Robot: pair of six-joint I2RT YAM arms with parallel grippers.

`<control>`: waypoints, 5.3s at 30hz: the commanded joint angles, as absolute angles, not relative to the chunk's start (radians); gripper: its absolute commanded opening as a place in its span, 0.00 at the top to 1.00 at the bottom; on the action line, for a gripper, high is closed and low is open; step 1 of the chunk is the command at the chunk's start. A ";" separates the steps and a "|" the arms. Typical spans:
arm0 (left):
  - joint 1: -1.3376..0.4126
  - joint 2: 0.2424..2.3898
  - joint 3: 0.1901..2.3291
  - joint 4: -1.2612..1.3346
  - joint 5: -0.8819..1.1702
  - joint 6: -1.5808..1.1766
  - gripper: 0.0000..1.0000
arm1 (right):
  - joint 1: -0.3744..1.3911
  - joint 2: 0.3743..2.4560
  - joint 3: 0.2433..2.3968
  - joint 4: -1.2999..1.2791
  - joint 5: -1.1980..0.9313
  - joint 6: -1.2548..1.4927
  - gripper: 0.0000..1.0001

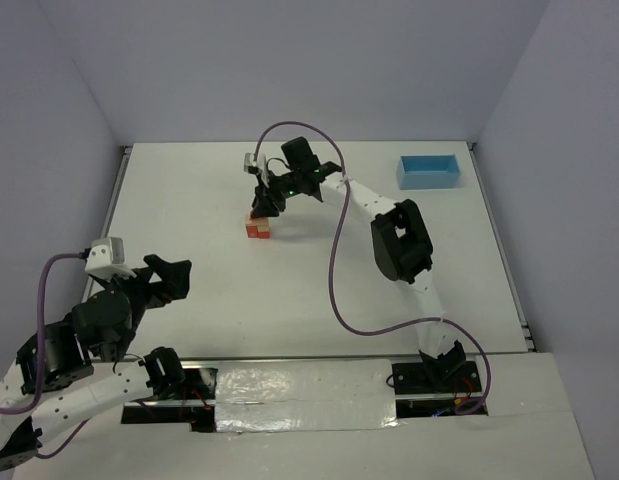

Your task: Build the wood block tower

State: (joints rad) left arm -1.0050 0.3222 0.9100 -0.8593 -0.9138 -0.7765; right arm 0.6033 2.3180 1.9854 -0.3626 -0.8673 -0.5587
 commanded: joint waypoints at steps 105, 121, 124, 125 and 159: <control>-1.009 0.281 0.899 -0.804 -0.897 -0.727 0.00 | 0.634 2.335 2.054 -0.442 -0.825 -0.649 0.59; -1.009 0.285 0.896 -0.801 -0.894 -0.721 0.00 | 0.634 2.322 2.033 -0.426 -0.830 -0.650 0.65; -1.009 0.287 0.896 -0.801 -0.894 -0.723 0.00 | 0.632 2.322 2.031 -0.426 -0.827 -0.650 0.66; -1.009 0.287 0.896 -0.801 -0.894 -0.723 0.00 | 0.634 2.321 2.033 -0.428 -0.827 -0.652 0.66; -1.009 0.287 0.894 -0.796 -0.888 -0.718 0.01 | 0.614 2.287 1.965 -0.342 -0.815 -0.604 0.65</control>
